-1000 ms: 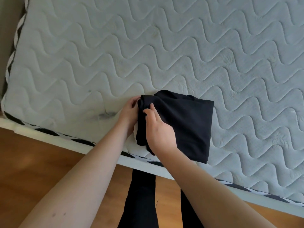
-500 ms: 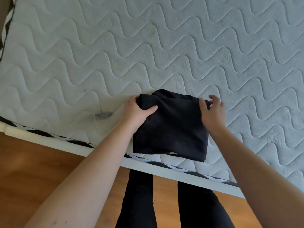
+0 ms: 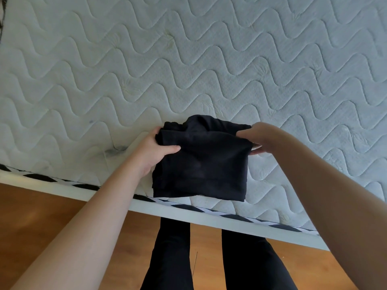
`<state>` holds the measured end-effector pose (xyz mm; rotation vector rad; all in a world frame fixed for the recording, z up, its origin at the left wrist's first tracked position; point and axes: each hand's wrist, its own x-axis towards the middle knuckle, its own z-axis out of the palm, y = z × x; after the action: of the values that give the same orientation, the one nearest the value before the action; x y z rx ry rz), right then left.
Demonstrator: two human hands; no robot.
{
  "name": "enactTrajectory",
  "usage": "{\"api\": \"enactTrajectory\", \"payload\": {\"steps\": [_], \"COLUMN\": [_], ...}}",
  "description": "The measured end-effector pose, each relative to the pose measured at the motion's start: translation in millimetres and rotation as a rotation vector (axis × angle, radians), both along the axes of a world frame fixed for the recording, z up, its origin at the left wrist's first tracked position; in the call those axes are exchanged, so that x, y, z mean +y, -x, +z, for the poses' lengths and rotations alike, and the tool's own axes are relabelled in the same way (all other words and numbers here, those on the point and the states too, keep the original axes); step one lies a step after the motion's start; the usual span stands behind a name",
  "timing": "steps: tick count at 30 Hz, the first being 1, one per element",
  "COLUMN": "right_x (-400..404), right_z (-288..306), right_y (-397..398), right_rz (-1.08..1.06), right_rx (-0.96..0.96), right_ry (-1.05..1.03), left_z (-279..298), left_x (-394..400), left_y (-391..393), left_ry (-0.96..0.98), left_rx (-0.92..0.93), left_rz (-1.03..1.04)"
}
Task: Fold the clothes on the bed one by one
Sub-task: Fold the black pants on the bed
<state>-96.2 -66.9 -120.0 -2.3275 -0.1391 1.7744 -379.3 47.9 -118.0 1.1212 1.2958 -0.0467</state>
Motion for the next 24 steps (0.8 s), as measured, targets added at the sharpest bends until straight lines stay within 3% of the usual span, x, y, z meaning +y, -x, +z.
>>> {"api": "enactTrajectory", "payload": {"steps": [5, 11, 15, 18, 21, 24], "right_x": [-10.3, -21.1, -34.0, -51.6, -78.8, -111.6], "right_z": [32.5, 89.2, 106.1, 94.6, 57.8, 16.0], "right_y": [-16.3, -56.6, -70.4, -71.8, -68.0, -53.1], "right_rz": [-0.104, -0.338, -0.284, -0.230, -0.215, -0.269], "right_rx": [-0.101, -0.260, -0.522, -0.617, -0.651, -0.598], "right_ry": [-0.132, -0.490, -0.705, -0.843, -0.779, -0.554], "left_z": [37.2, 101.0, 108.2, 83.5, 44.5, 9.8], "left_x": [2.6, 29.2, 23.1, 12.4, -8.7, -45.7], "left_y": [-21.3, -67.6, -90.5, -93.5, -86.1, -73.8], "left_ry": [-0.169, -0.642, -0.898, -1.092, -1.163, -1.068], "left_rx": [-0.097, -0.193, -0.367, -0.373, -0.238, -0.023], "left_rz": [-0.040, -0.245, -0.325, -0.459, -0.619, -0.897]}}
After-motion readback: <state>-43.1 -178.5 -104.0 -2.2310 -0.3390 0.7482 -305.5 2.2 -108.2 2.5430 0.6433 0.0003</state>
